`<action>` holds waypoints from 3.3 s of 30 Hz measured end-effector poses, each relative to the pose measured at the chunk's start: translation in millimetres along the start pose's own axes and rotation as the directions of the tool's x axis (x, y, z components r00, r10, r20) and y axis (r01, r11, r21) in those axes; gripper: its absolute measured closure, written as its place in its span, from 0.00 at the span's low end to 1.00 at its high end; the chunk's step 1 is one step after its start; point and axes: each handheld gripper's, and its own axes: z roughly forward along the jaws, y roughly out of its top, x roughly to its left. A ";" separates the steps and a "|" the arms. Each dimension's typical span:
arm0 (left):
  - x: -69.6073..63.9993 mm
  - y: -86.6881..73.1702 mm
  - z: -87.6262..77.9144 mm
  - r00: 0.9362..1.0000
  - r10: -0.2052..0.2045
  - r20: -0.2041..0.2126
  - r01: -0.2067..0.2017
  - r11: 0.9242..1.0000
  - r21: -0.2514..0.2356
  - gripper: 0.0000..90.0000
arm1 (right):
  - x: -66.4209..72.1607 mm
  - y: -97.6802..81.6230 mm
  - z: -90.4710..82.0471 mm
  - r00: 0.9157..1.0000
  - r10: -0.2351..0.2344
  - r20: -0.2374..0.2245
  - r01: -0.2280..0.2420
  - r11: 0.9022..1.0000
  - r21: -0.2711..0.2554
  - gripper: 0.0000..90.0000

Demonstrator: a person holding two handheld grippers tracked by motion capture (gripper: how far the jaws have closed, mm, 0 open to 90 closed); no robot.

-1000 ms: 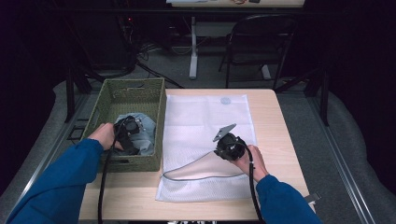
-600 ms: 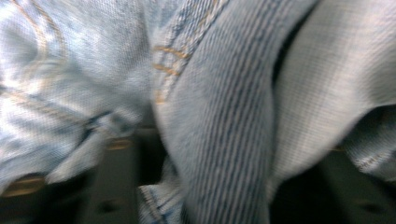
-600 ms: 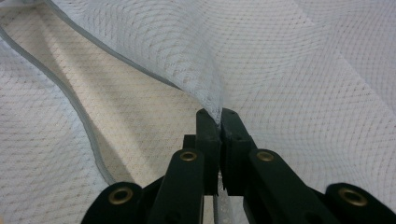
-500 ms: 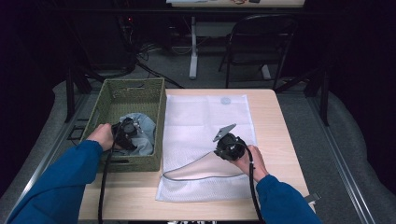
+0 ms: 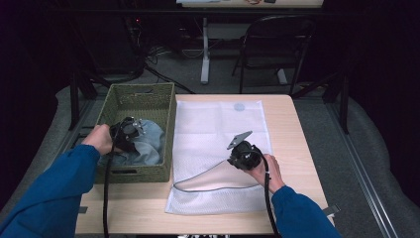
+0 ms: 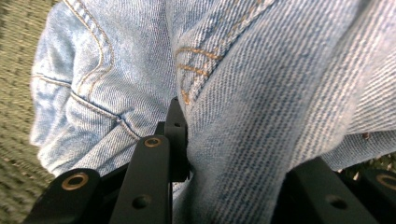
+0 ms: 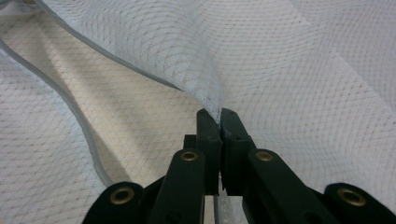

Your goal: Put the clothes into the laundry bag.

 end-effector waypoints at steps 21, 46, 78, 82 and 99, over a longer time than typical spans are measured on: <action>10.7 -9.8 -59.6 0.998 -0.050 -0.040 0.047 0.996 -0.072 0.79 | 1.8 0.4 -0.3 1.000 0.004 0.006 -0.004 1.000 -0.007 0.98; 18.1 9.2 -152.1 0.993 -0.015 -0.114 0.006 0.997 -0.080 0.79 | 1.1 0.2 -1.5 1.000 -0.007 0.024 0.007 1.000 -0.011 0.98; 18.3 24.4 -244.6 0.985 0.005 -0.174 -0.021 0.996 -0.086 0.79 | 2.6 -0.2 -0.8 1.000 -0.001 0.024 0.001 1.000 -0.003 0.98; 18.0 26.3 -252.6 0.983 0.010 -0.181 -0.026 0.996 -0.085 0.79 | 3.1 -0.4 -0.7 1.000 0.005 0.023 -0.005 1.000 0.000 0.98; 2.3 40.4 -292.2 0.979 0.046 -0.197 -0.074 0.987 -0.139 0.79 | 2.7 -0.6 -1.0 1.000 0.000 0.028 0.000 1.000 -0.005 0.97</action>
